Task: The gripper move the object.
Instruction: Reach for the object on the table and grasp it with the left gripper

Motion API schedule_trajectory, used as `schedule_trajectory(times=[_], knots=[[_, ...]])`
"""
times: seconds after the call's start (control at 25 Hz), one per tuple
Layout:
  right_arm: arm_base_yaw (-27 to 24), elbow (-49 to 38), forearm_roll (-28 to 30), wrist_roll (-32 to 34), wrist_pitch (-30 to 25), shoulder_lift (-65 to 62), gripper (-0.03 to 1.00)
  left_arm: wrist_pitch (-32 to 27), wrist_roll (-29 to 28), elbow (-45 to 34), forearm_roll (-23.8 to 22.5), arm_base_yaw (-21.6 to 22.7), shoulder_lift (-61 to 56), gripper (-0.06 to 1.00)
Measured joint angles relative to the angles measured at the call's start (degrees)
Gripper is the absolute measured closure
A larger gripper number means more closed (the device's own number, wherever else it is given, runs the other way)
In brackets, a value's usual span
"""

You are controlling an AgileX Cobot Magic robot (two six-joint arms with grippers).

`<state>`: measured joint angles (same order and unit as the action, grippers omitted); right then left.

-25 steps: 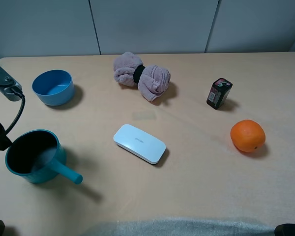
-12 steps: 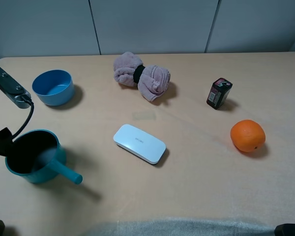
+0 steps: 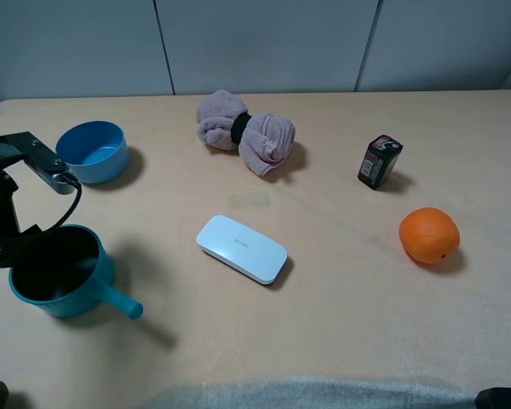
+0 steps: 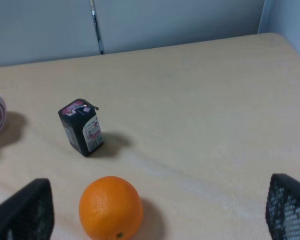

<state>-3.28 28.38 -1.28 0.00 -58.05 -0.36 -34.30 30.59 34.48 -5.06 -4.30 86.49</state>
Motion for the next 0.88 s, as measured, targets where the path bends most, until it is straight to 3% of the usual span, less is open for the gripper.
schedule_trajectory(times=[0.88], knots=[[0.00,0.00,0.00,0.00,0.00,0.00,0.30,7.75,-0.37,0.74,0.16,-1.26,10.09,-0.04]])
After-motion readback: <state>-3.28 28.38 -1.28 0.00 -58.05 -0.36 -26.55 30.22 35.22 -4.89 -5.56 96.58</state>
